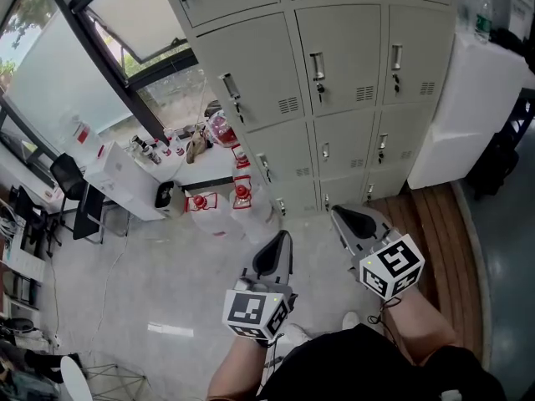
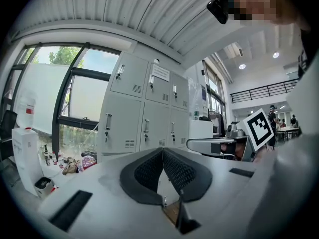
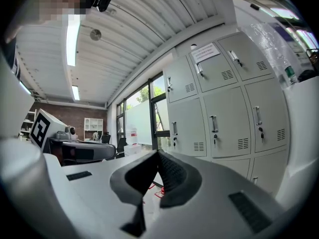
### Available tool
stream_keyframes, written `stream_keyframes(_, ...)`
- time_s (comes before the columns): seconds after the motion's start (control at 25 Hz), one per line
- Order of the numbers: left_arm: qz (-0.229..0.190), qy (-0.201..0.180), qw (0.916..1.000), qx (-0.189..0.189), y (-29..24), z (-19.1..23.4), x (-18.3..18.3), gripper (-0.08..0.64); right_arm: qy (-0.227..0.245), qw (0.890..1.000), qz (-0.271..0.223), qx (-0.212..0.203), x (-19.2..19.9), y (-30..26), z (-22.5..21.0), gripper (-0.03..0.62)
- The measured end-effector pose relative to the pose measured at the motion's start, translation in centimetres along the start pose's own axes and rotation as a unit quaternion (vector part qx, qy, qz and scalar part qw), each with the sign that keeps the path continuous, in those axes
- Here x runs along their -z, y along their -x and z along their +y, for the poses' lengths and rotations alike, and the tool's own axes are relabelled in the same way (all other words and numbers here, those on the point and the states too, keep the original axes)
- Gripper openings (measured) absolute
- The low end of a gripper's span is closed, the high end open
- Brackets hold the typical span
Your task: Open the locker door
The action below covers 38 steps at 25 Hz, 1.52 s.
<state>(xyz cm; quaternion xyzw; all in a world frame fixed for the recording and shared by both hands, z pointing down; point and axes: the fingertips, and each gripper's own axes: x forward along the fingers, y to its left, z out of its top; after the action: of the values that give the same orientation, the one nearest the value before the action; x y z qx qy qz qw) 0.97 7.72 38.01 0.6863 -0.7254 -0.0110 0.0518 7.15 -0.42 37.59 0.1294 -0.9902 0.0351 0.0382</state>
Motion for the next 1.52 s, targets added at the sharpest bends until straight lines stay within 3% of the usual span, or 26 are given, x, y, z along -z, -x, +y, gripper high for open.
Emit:
stream_keyframes(1.08,-0.004,0.015,0.9996,0.022,6.2,13.9,1.3,0.017,0.020,0.999,0.023,0.020,1.2,-11.0,10.9,0.054)
stream_keyframes(1.52,-0.013,0.019,0.9997,0.003,6.3,16.5,0.9,0.017,0.021,0.999,0.026,0.007,1.2,-13.3,11.4,0.054)
